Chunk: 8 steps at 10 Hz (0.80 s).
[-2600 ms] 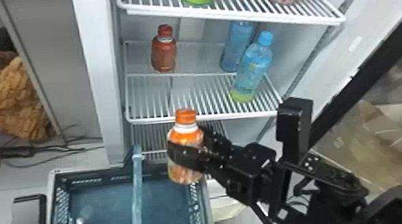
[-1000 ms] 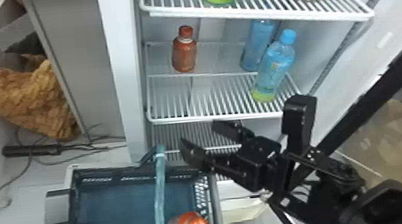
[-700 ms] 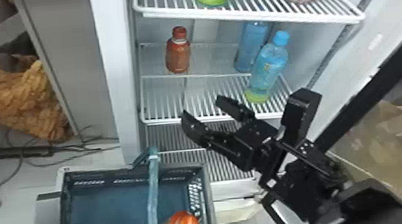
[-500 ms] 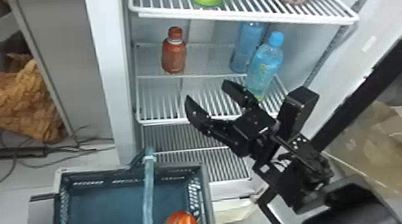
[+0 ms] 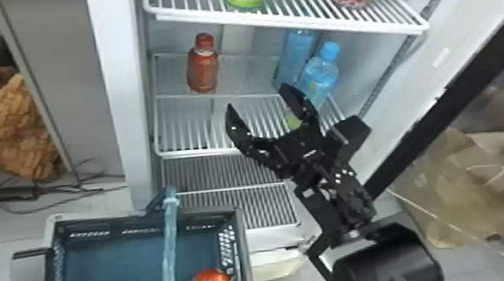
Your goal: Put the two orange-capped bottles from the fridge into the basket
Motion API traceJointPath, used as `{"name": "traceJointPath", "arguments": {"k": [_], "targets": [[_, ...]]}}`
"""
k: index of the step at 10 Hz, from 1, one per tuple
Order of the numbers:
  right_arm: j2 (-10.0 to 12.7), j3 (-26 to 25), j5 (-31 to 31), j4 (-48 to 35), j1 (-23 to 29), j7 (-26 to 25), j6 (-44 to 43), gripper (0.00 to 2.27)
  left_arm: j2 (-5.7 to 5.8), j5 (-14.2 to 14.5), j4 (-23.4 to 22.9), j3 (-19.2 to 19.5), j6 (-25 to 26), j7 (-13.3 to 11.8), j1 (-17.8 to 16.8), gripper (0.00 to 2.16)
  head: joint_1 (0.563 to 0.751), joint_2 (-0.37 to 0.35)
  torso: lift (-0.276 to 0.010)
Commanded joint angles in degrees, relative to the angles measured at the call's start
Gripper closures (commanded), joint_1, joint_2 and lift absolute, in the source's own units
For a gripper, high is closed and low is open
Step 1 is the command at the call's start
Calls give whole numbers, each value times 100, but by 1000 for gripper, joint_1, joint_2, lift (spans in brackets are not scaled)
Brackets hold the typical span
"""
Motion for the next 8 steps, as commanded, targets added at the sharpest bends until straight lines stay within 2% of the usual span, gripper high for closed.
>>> {"name": "traceJointPath", "arguments": {"k": [1,4,8], "targets": [[3,182,99,443,-343,-37,-186,39,0,3,0,0,0,0,3,1202,695,-290,-235],[12,456,53,1498,-962,-72,-453,38,18,-20,0,-34,14,0,-39,1202,695,-250,-235],[47,536,76,2131,-1496,-239,-551,38,35,3,28,-57,0,0,-53,1200,695,-240,-235]]}}
